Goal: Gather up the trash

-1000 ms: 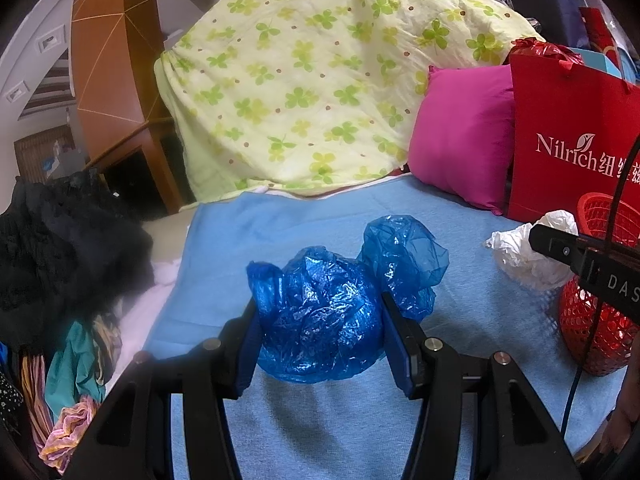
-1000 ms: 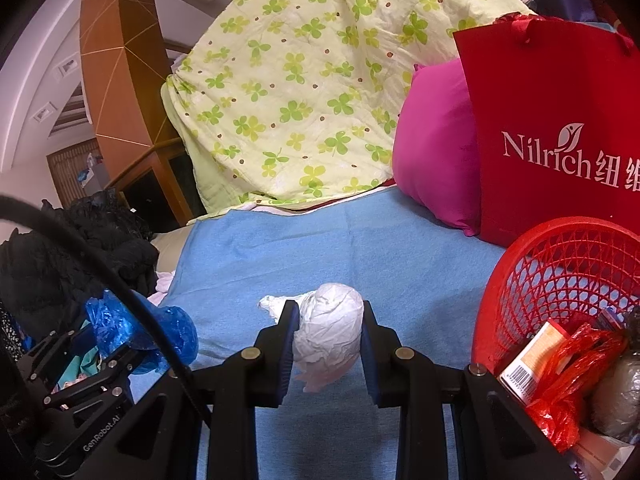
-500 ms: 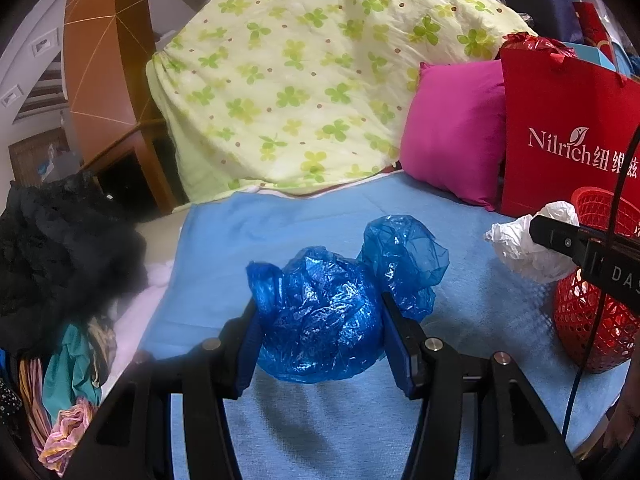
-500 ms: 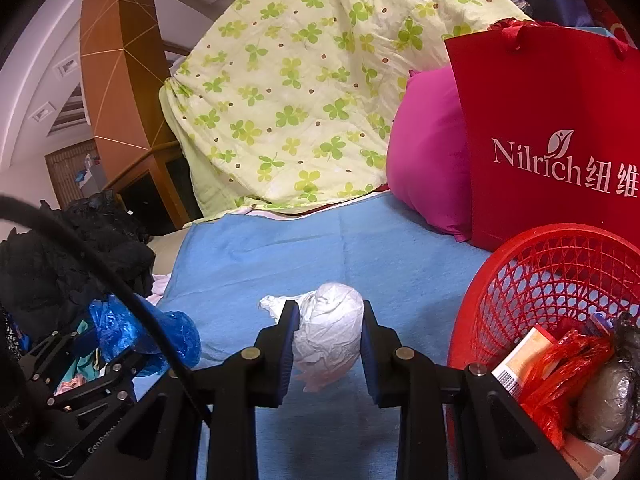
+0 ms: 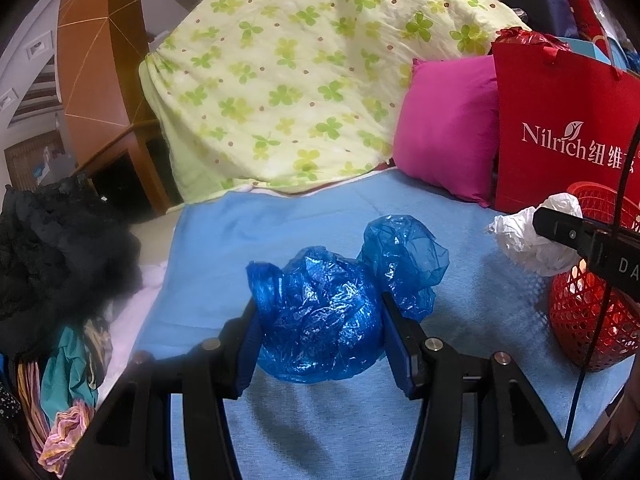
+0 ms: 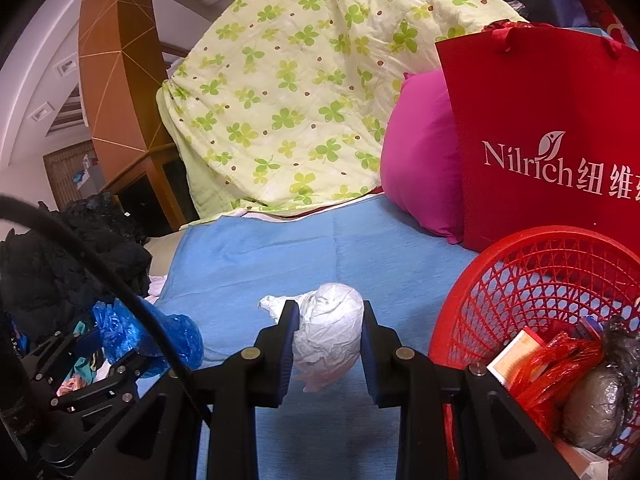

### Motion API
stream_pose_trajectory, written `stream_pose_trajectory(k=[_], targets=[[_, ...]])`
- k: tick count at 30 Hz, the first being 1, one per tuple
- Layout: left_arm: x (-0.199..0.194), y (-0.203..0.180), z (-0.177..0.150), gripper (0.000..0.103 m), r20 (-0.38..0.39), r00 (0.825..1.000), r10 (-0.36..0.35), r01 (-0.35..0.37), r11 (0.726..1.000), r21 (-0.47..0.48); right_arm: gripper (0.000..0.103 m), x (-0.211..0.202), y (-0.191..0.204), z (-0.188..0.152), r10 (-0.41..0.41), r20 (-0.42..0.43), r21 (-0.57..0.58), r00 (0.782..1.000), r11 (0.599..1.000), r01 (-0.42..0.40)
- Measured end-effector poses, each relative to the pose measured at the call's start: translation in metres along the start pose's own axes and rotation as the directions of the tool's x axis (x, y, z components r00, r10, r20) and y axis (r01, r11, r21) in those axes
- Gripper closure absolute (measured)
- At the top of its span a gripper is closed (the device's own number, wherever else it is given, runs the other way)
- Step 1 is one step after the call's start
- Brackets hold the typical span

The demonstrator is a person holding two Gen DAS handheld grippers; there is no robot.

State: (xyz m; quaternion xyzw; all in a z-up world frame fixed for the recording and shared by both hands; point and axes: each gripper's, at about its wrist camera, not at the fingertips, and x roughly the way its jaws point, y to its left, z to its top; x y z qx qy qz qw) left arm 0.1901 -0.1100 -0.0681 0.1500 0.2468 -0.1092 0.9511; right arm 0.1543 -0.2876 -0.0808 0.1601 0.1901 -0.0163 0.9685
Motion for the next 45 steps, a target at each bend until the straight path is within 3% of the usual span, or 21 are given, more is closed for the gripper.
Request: stream_pose_trajectory(k=[45], targets=[[0.01, -0.009, -0.004, 0.046, -0.027, 0.999, -0.02, 0.02, 0.999, 0.027, 0.072, -0.004, -0.008, 0.004, 0.007, -0.007, -0.019, 1.0, 1.0, -0.007]])
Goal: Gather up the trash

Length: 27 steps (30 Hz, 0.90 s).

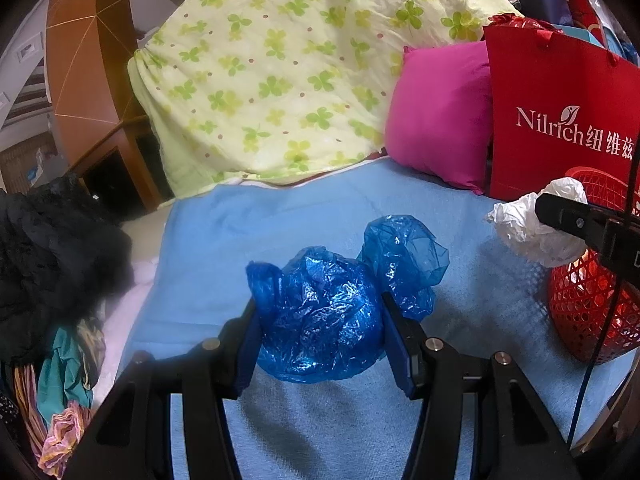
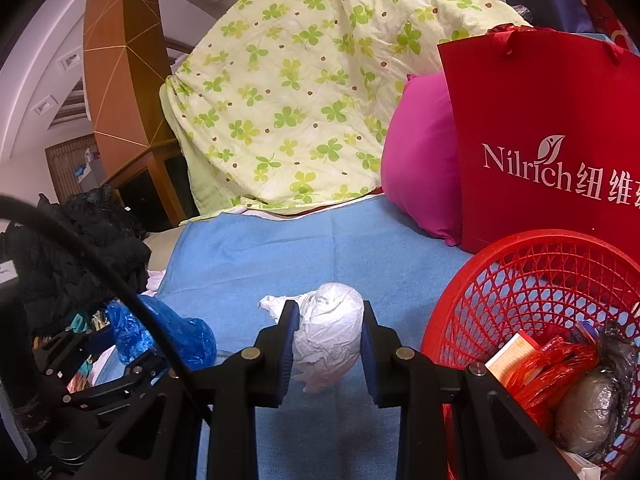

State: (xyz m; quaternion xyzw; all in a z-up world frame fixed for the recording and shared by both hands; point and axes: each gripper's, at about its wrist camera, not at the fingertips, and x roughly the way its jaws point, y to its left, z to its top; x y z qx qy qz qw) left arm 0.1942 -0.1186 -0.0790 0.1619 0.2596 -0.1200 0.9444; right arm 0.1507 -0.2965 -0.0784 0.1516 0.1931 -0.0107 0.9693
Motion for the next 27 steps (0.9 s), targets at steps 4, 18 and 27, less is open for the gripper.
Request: stream_pose_trajectory(k=[4, 18, 27], targets=[[0.0008, -0.0003, -0.0006, 0.046, -0.002, 1.0, -0.003, 0.003, 1.0, 0.0, 0.072, -0.0006, -0.0001, 0.0, -0.001, 0.001, -0.001, 1.0, 1.0, 0.001], [0.004, -0.0018, -0.0016, 0.046, -0.008, 1.0, -0.007, 0.007, 1.0, 0.007, 0.072, -0.0017, -0.0003, 0.0009, 0.001, 0.0, -0.012, 1.0, 1.0, -0.001], [0.0046, -0.0018, -0.001, 0.046, -0.005, 1.0, -0.013, 0.013, 1.0, 0.008, 0.072, -0.0021, 0.0019, 0.0002, -0.001, 0.002, -0.015, 1.0, 1.0, 0.001]])
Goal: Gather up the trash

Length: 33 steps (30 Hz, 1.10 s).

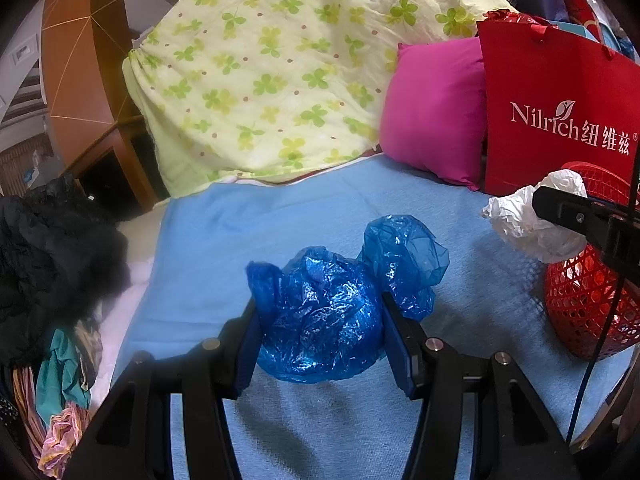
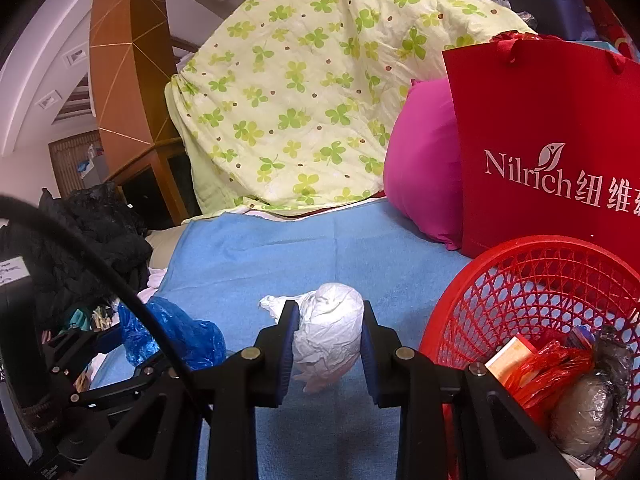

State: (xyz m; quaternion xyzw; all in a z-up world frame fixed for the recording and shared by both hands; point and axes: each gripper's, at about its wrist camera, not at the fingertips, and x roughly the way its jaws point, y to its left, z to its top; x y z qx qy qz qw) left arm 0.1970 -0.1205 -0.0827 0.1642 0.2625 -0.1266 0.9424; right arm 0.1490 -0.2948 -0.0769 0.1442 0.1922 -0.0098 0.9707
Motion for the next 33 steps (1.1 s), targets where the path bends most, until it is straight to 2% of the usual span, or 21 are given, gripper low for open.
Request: stream_pose_trajectory(k=[33], targets=[[0.0069, -0.0051, -0.0036, 0.046, -0.018, 1.0, -0.01, 0.011, 1.0, 0.02, 0.072, -0.0044, 0.0003, 0.0021, 0.0, 0.006, -0.015, 1.0, 1.0, 0.0]])
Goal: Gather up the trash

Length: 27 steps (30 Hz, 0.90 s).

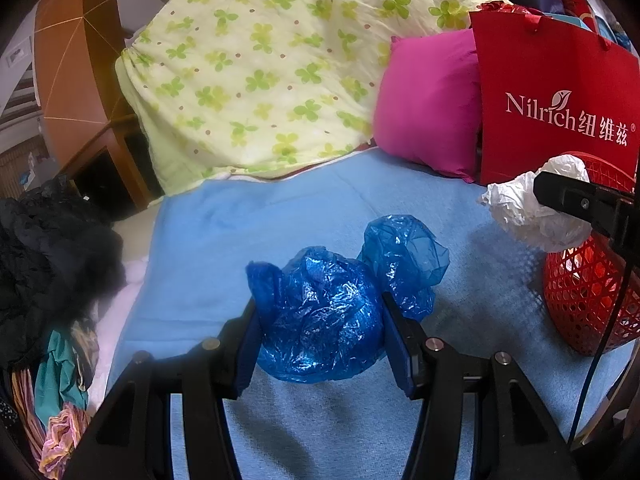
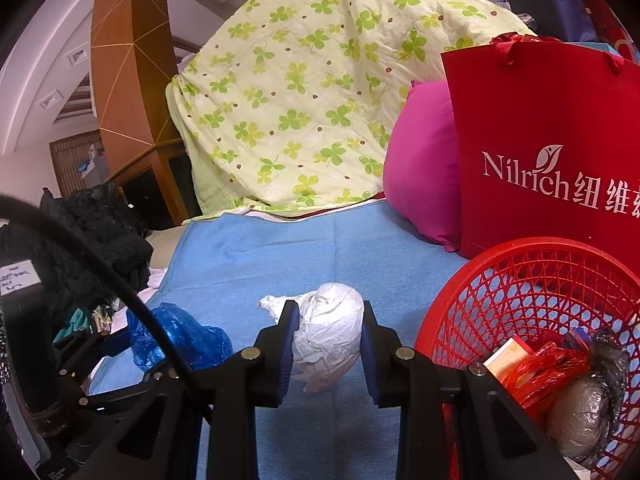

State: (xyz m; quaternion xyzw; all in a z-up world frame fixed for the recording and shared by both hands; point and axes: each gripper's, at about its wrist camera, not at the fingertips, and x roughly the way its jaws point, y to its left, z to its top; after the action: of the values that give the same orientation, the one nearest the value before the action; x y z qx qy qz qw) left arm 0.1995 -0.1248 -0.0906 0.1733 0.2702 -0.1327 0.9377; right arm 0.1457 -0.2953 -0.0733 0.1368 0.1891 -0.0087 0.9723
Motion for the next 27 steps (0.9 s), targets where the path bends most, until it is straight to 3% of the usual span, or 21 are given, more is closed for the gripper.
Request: stream_pose_trajectory(k=[27], targets=[[0.0024, -0.0047, 0.0007, 0.045, -0.009, 1.0, 0.002, -0.002, 1.0, 0.001, 0.071, -0.0002, -0.0026, -0.0004, -0.006, 0.003, -0.005, 1.0, 1.0, 0.006]])
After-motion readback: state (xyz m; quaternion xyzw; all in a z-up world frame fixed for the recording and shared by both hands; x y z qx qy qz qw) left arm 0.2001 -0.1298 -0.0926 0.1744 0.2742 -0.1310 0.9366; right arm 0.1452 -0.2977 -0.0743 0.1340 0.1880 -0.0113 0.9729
